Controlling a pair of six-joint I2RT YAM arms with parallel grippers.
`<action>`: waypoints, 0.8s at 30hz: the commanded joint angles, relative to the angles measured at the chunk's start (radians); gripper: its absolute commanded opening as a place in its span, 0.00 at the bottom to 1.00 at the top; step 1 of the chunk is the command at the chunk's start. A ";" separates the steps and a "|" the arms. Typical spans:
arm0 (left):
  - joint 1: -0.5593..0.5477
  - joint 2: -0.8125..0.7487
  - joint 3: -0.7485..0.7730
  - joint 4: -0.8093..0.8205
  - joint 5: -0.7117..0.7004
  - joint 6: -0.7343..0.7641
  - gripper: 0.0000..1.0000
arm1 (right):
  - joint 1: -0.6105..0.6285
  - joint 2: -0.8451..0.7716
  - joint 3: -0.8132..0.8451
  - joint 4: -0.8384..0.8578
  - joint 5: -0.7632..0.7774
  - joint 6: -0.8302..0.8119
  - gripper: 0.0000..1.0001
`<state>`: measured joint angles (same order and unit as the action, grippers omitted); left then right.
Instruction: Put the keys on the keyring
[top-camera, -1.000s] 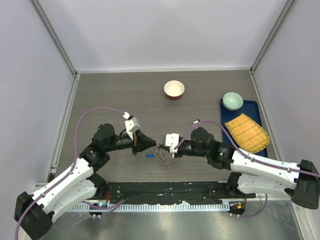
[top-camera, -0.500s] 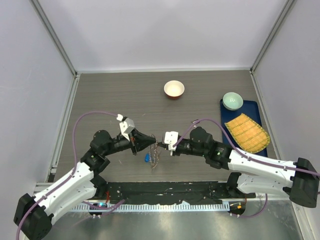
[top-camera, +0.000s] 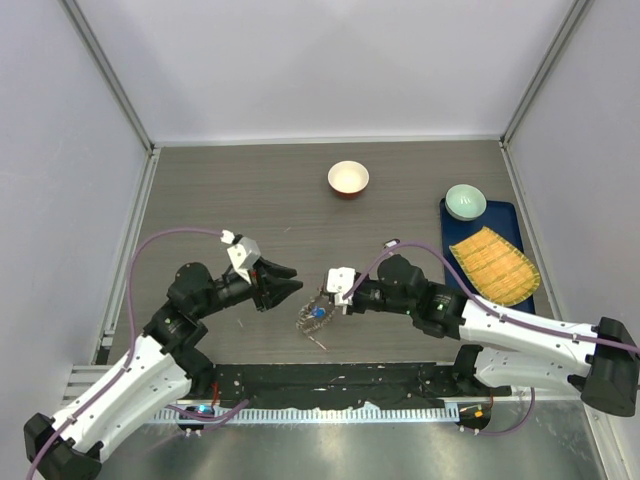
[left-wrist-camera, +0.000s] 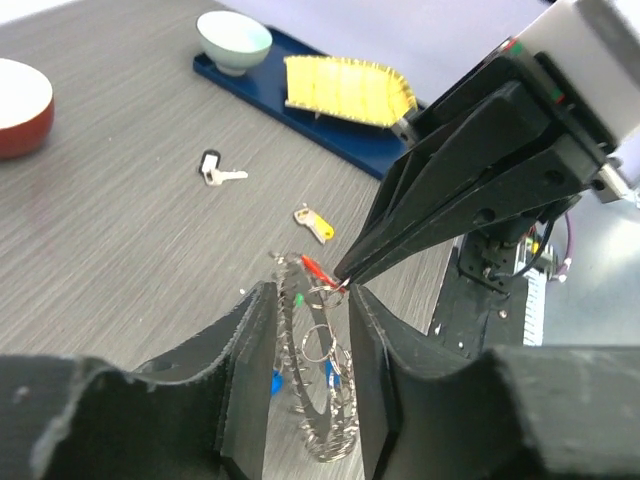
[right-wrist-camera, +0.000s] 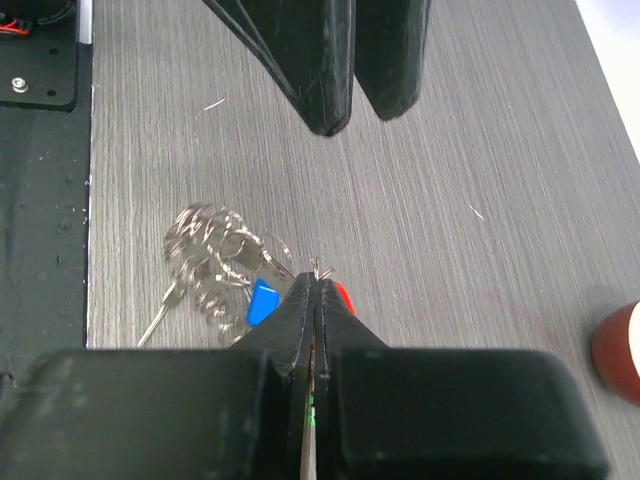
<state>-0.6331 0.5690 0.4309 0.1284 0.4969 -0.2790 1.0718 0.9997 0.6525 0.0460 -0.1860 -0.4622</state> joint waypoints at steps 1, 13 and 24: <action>0.001 0.071 0.112 -0.148 0.054 0.121 0.40 | 0.007 0.002 0.098 0.002 -0.044 -0.052 0.01; 0.019 0.455 0.399 -0.460 0.374 0.512 0.49 | 0.007 -0.007 0.121 -0.040 -0.073 -0.078 0.01; 0.019 0.270 0.237 -0.296 0.313 0.324 0.56 | 0.005 -0.009 0.113 -0.040 -0.047 -0.081 0.01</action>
<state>-0.6155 0.9600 0.7197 -0.2714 0.8204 0.1326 1.0725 1.0096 0.7162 -0.0620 -0.2447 -0.5266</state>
